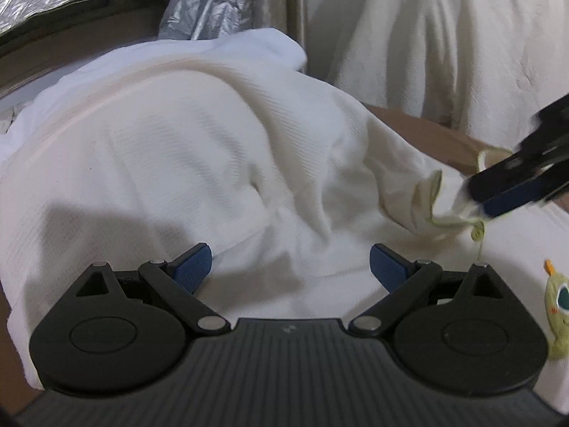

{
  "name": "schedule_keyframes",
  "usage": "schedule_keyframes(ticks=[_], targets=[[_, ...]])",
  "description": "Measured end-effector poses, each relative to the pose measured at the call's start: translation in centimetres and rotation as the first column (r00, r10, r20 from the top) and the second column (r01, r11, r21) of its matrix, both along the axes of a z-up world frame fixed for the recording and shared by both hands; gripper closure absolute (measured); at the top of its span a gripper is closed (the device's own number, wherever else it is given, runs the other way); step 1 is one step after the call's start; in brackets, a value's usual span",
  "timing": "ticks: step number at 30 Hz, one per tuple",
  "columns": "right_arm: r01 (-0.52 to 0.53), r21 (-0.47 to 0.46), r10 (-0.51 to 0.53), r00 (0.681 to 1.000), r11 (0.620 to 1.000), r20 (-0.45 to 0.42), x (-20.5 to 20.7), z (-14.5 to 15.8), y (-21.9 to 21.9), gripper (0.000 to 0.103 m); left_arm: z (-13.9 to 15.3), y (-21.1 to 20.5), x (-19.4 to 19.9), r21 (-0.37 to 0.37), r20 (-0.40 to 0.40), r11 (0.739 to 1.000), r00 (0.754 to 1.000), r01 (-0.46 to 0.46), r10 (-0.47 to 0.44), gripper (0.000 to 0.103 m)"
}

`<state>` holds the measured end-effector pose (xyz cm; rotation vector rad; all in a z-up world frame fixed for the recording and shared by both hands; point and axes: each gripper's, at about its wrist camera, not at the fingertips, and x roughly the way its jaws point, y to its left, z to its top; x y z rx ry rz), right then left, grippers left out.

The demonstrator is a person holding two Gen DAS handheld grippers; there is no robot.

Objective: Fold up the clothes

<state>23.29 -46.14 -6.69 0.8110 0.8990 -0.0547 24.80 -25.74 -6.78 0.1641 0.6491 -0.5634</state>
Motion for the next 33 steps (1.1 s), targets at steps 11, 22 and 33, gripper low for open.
schedule_keyframes(ticks=[11, 22, 33], targets=[[0.208, 0.216, -0.224, 0.973, 0.954, 0.054, 3.4, -7.6, -6.4, 0.037, -1.1, 0.6, 1.6, -0.077, 0.103, 0.996, 0.993, -0.053, 0.061, 0.006], [0.226, -0.028, -0.201, 0.909, 0.974, 0.366, 4.6, -4.3, -9.2, 0.092, -1.7, 0.1, 1.6, -0.11, 0.198, 0.993, 0.978, -0.037, 0.058, 0.006], [0.091, -0.189, -0.04, 0.965, 0.978, 0.259, 7.9, -6.1, -10.9, 0.093, 4.6, -0.8, 1.7, 0.083, 0.456, 0.987, 0.886, -0.137, 0.085, 0.006]])
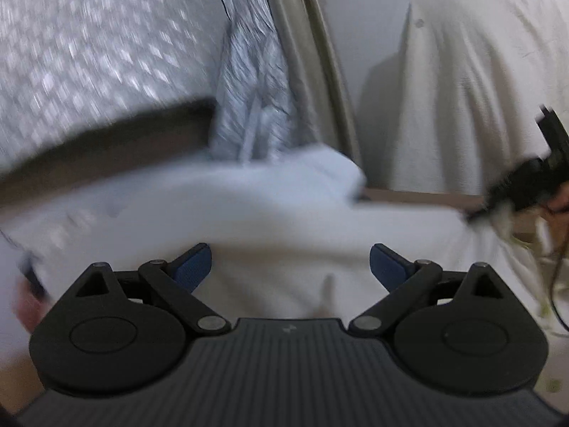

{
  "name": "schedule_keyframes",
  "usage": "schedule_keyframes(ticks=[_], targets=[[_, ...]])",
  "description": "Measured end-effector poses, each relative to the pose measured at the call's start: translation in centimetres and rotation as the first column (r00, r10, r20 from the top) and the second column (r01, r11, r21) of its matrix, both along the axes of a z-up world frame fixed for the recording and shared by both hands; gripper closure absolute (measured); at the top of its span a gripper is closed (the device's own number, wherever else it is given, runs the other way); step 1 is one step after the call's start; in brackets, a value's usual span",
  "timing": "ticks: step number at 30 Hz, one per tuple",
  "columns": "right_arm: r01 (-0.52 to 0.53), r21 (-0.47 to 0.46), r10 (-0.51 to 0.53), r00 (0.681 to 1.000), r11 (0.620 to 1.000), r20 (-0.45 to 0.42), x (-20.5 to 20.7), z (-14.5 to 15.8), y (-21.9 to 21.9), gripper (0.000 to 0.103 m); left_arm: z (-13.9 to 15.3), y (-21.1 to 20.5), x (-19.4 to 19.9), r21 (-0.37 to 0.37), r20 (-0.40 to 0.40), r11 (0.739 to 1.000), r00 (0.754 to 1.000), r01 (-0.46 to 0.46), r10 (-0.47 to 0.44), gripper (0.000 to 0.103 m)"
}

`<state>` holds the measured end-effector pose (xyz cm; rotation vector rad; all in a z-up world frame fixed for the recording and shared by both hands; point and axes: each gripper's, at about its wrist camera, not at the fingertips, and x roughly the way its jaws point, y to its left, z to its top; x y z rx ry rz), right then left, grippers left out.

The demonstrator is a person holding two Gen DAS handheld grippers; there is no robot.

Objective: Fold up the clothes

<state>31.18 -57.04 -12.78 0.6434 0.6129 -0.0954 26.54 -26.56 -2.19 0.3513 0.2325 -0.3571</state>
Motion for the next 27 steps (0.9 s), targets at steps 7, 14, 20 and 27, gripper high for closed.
schedule_keyframes(ticks=[7, 14, 20, 27], targets=[[0.009, -0.015, -0.011, 0.997, 1.0, -0.079, 1.2, -1.5, 0.4, 0.093, 0.1, 3.4, 1.1, 0.411, -0.057, 0.908, 0.996, 0.082, -0.064, 0.0], [0.001, -0.061, -0.001, 1.0, 0.998, 0.006, -0.2, 1.3, 0.6, 0.093, -2.4, 3.4, 1.5, 0.527, -0.069, 0.843, 0.994, 0.112, -0.09, 0.069], [-0.005, -0.094, 0.014, 0.996, 0.996, 0.09, -1.7, 3.9, 0.9, 0.093, 4.0, 4.8, 3.5, 0.376, -0.092, 0.924, 0.995, 0.075, -0.044, 0.082], [0.005, -0.116, 0.007, 0.995, 0.993, 0.1, -2.8, 7.2, 1.0, 0.093, 10.7, 4.8, 5.4, 0.293, 0.009, 0.953, 0.996, 0.079, -0.085, 0.094]])
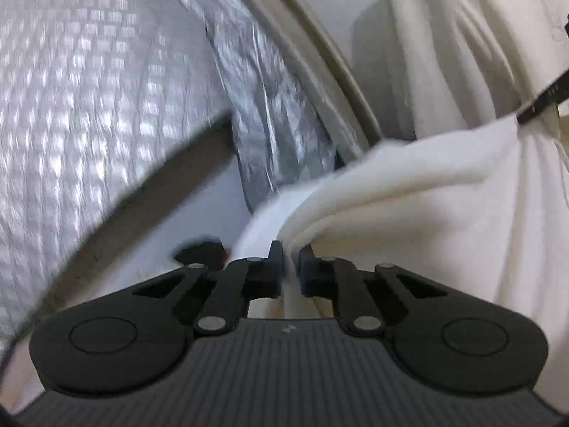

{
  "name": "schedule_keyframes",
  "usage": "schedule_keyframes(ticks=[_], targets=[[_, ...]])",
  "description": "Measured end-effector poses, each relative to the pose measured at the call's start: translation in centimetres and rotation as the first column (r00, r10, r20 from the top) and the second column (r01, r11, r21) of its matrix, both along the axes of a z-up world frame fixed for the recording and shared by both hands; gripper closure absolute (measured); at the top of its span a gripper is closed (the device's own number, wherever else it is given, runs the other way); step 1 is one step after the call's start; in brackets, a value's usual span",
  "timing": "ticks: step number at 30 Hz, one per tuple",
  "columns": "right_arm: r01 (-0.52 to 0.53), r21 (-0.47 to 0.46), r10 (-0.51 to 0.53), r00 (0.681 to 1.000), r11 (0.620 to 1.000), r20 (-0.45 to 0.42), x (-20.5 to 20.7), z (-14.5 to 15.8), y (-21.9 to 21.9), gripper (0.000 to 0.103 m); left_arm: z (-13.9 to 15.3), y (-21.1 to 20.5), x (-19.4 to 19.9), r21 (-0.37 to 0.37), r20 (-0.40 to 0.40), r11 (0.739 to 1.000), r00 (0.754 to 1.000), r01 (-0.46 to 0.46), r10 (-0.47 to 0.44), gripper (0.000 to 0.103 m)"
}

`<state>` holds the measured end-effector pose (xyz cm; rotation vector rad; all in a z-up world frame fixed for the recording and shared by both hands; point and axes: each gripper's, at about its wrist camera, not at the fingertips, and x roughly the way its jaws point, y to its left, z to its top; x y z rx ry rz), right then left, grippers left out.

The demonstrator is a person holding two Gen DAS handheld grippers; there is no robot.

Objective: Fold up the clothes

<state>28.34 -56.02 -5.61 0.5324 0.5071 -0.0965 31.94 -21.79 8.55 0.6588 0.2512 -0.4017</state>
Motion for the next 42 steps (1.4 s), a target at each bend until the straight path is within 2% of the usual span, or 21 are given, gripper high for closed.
schedule_keyframes(ticks=[1, 3, 6, 8, 11, 13, 16, 18, 20, 21, 23, 26, 28, 30, 32, 34, 35, 36, 38, 40, 42], targets=[[0.01, 0.041, -0.009, 1.0, 0.999, -0.022, -0.1, 0.2, -0.5, 0.095, 0.9, -0.6, 0.5, 0.004, 0.04, 1.0, 0.999, 0.003, -0.003, 0.094], [0.035, 0.131, -0.026, 0.997, 0.991, -0.07, -0.4, 0.4, -1.5, 0.091, 2.2, -2.3, 4.8, 0.002, 0.011, 1.0, 1.0, -0.018, 0.018, 0.094], [0.08, 0.261, -0.043, 0.989, 0.962, -0.144, -0.7, 0.8, -3.0, 0.088, 1.1, -4.6, 13.0, 0.034, -0.169, 0.993, 0.979, -0.114, 0.118, 0.09], [0.114, 0.343, -0.049, 0.98, 0.932, -0.194, -1.0, 1.1, -4.0, 0.083, -0.8, -5.4, 16.8, 0.082, -0.24, 0.982, 0.953, -0.172, 0.187, 0.076], [0.156, 0.461, -0.104, 0.985, 0.874, -0.136, -5.5, 1.7, -5.3, 0.07, -2.0, -6.1, 17.8, 0.084, -0.24, 0.976, 0.947, -0.2, 0.214, 0.055], [0.176, 0.536, -0.145, 0.984, 0.826, -0.099, -8.6, 2.1, -6.2, 0.063, -1.8, -6.1, 17.3, 0.072, -0.215, 0.977, 0.953, -0.203, 0.214, 0.051], [0.194, 0.643, -0.213, 0.976, 0.741, -0.05, -13.2, 2.7, -7.5, 0.039, -1.7, -6.3, 17.1, 0.072, -0.199, 0.975, 0.955, -0.208, 0.218, 0.05], [0.245, 0.603, -0.263, 0.963, 0.759, -0.06, -15.0, 3.6, -8.1, 0.039, -1.4, -6.3, 17.7, 0.065, -0.215, 0.972, 0.948, -0.227, 0.235, 0.048], [0.282, 0.537, -0.29, 0.954, 0.795, -0.071, -16.2, 4.3, -8.4, 0.039, -0.5, -5.6, 18.2, -0.002, -0.269, 0.965, 0.929, -0.263, 0.253, 0.043], [0.293, 0.475, -0.29, 0.954, 0.83, -0.081, -16.8, 4.9, -8.4, 0.039, 0.1, -5.1, 18.4, -0.046, -0.293, 0.959, 0.921, -0.281, 0.256, 0.04], [0.307, 0.272, -0.281, 0.951, 0.912, -0.133, -17.5, 5.8, -7.4, 0.039, 1.6, -4.2, 17.9, -0.133, -0.288, 0.95, 0.928, -0.282, 0.235, 0.029], [0.271, 0.025, -0.26, 0.942, 0.962, -0.214, -18.3, 5.6, -5.8, 0.039, 4.3, -3.6, 15.8, -0.25, -0.26, 0.936, 0.949, -0.247, 0.181, 0.029], [0.241, -0.01, -0.236, 0.939, 0.97, -0.252, -19.3, 4.8, -5.4, 0.039, 6.3, -3.8, 13.4, -0.347, -0.22, 0.921, 0.97, -0.176, 0.103, 0.029], [0.209, 0.038, -0.193, 0.947, 0.977, -0.258, -20.4, 4.1, -5.4, 0.04, 7.8, -4.8, 10.5, -0.413, -0.12, 0.902, 0.989, -0.124, 0.081, 0.026], [0.172, 0.072, -0.153, 0.964, 0.982, -0.219, -21.3, 3.5, -5.0, 0.039, 8.9, -6.4, 7.4, -0.456, 0.047, 0.888, 0.995, -0.059, 0.09, 0.008], [0.149, 0.087, -0.131, 0.974, 0.985, -0.184, -21.8, 2.9, -4.6, 0.039, 9.2, -9.1, 4.8, -0.446, 0.175, 0.895, 0.982, 0.01, 0.076, 0.0], [0.149, 0.085, -0.13, 0.973, 0.985, -0.191, -21.7, 2.5, -4.6, 0.039, 9.0, -10.8, 4.1, -0.413, 0.156, 0.909, 0.988, 0.047, 0.02, 0.0], [0.149, 0.083, -0.13, 0.971, 0.985, -0.2, -21.6, 2.2, -4.5, 0.039, 8.8, -12.5, 3.4, -0.377, 0.119, 0.922, 0.992, 0.086, -0.044, 0.0], [0.124, 0.044, -0.109, 0.962, 0.991, -0.251, -20.6, 1.6, -4.3, 0.039, 7.1, -16.5, 2.8, -0.284, -0.083, 0.938, 0.97, 0.197, -0.229, 0.0], [0.093, -0.021, -0.096, 0.953, 0.995, -0.286, -19.6, 1.5, -4.1, 0.039, 3.0, -20.2, 1.1, -0.168, -0.137, 0.944, 0.942, 0.282, -0.306, 0.0], [0.072, -0.05, -0.083, 0.952, 0.996, -0.293, -18.8, 0.9, -4.0, 0.039, -1.3, -23.9, -0.7, -0.051, -0.187, 0.929, 0.91, 0.367, -0.37, 0.0]])
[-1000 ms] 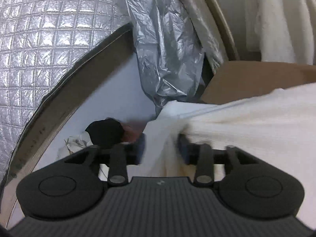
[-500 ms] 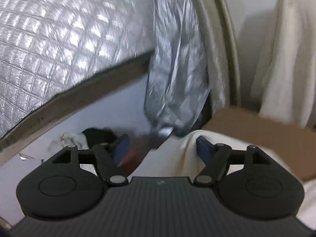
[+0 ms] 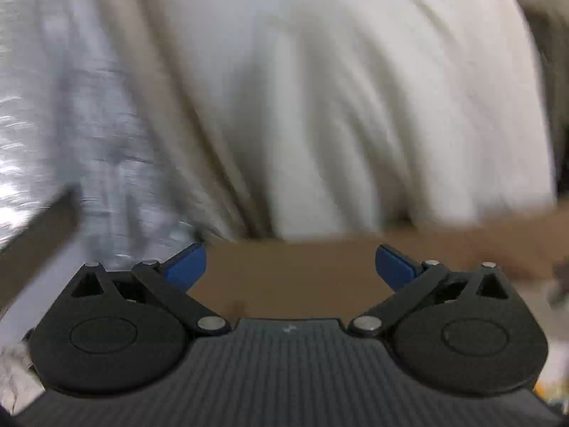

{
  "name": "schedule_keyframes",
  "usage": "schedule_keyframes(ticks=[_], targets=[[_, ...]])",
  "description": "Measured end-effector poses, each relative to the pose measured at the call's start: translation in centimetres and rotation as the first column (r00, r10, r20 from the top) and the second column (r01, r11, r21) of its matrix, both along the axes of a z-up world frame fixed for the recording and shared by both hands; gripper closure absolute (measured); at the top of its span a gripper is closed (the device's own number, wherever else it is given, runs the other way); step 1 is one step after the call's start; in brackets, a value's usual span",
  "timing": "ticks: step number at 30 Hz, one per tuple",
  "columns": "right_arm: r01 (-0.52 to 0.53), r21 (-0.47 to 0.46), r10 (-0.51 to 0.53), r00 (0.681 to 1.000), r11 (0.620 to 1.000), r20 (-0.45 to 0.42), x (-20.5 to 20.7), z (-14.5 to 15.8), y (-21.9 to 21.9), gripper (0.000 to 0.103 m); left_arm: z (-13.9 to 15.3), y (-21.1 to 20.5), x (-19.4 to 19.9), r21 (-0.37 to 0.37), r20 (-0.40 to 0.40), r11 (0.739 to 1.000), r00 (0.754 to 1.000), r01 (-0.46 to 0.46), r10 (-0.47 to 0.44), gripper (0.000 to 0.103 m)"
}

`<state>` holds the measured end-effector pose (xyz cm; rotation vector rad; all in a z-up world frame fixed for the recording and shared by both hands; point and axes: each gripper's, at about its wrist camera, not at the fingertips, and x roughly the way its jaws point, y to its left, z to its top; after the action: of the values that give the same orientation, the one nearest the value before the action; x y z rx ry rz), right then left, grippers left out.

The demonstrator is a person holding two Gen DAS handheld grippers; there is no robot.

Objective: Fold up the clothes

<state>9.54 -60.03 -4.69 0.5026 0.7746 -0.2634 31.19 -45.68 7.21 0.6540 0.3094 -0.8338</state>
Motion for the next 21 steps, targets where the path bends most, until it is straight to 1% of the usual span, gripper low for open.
schedule_keyframes(ticks=[1, 2, 3, 4, 6, 7, 8, 10, 11, 12, 14, 16, 17, 18, 19, 20, 21], targets=[[-0.008, -0.002, 0.008, 1.0, 1.0, 0.004, 0.0, -0.5, 0.1, 0.039, -2.2, -1.8, -0.9, 0.064, -0.005, 0.997, 0.999, 0.046, -0.045, 0.0], [-0.022, -0.004, 0.022, 1.0, 1.0, 0.006, -0.3, -1.0, 0.5, 0.039, -4.3, -3.7, -1.8, 0.127, -0.013, 0.988, 0.996, 0.091, -0.09, 0.0], [-0.036, -0.01, 0.036, 0.999, 0.999, 0.004, -0.3, -1.1, 0.7, 0.039, -6.6, -5.1, -2.7, 0.188, 0.01, 0.974, 0.991, 0.127, -0.131, 0.0], [-0.058, -0.024, 0.058, 0.998, 0.998, -0.008, 0.1, -1.5, 1.1, 0.039, -8.6, -6.1, -3.6, 0.231, 0.048, 0.962, 0.986, 0.144, -0.159, 0.0], [-0.098, -0.086, 0.093, 0.994, 0.991, -0.06, 1.2, -1.9, 2.1, 0.04, -11.9, -7.7, -4.7, 0.262, 0.178, 0.96, 0.973, 0.1, -0.15, 0.002], [-0.114, -0.123, 0.104, 0.991, 0.986, -0.088, 1.6, -2.0, 2.6, 0.039, -12.9, -8.2, -4.9, 0.266, 0.224, 0.961, 0.965, 0.07, -0.133, 0.003], [-0.137, -0.155, 0.122, 0.987, 0.978, -0.105, 2.1, -2.1, 3.1, 0.04, -13.4, -8.5, -4.4, 0.283, 0.193, 0.956, 0.972, 0.074, -0.132, 0.003], [-0.173, -0.214, 0.148, 0.981, 0.961, -0.127, 3.2, -2.2, 3.9, 0.039, -14.1, -9.2, -3.1, 0.32, 0.1, 0.942, 0.986, 0.096, -0.135, 0.002], [-0.181, -0.235, 0.154, 0.98, 0.955, -0.13, 3.8, -2.4, 4.0, 0.039, -14.5, -9.5, -2.4, 0.338, 0.054, 0.935, 0.99, 0.108, -0.134, 0.0], [-0.188, -0.255, 0.158, 0.979, 0.949, -0.131, 4.3, -2.7, 4.0, 0.039, -14.9, -9.8, -1.7, 0.355, 0.007, 0.927, 0.991, 0.122, -0.133, 0.0], [-0.157, -0.285, 0.127, 0.984, 0.946, -0.122, 5.5, -3.6, 3.3, 0.037, -15.7, -10.5, -0.4, 0.387, -0.086, 0.91, 0.988, 0.15, -0.126, 0.0], [-0.094, -0.306, 0.069, 0.993, 0.947, -0.092, 6.4, -4.5, 2.4, 0.037, -16.5, -11.1, 0.9, 0.415, -0.178, 0.892, 0.977, 0.181, -0.115, 0.0], [-0.073, -0.296, 0.058, 0.997, 0.952, -0.06, 6.8, -4.9, 2.0, 0.037, -16.9, -11.1, 1.3, 0.413, -0.162, 0.895, 0.981, 0.168, -0.109, 0.005], [-0.054, -0.283, 0.048, 0.998, 0.958, -0.027, 7.2, -5.2, 1.5, 0.037, -17.3, -11.1, 1.7, 0.408, -0.135, 0.9, 0.985, 0.15, -0.103, 0.018], [-0.035, -0.269, 0.038, 0.999, 0.963, 0.006, 7.6, -5.5, 1.0, 0.038, -17.6, -11.0, 2.0, 0.403, -0.107, 0.906, 0.989, 0.132, -0.097, 0.074], [-0.027, -0.267, 0.038, 0.999, 0.963, 0.034, 8.0, -5.4, 0.7, 0.048, -17.7, -11.4, 2.4, 0.408, -0.083, 0.909, 0.995, 0.089, -0.06, 0.093], [0.002, -0.264, 0.017, 0.997, 0.964, 0.072, 8.2, -5.2, 0.2, 0.057, -17.7, -11.8, 2.7, 0.415, -0.06, 0.909, 0.998, 0.041, -0.018, 0.093]])
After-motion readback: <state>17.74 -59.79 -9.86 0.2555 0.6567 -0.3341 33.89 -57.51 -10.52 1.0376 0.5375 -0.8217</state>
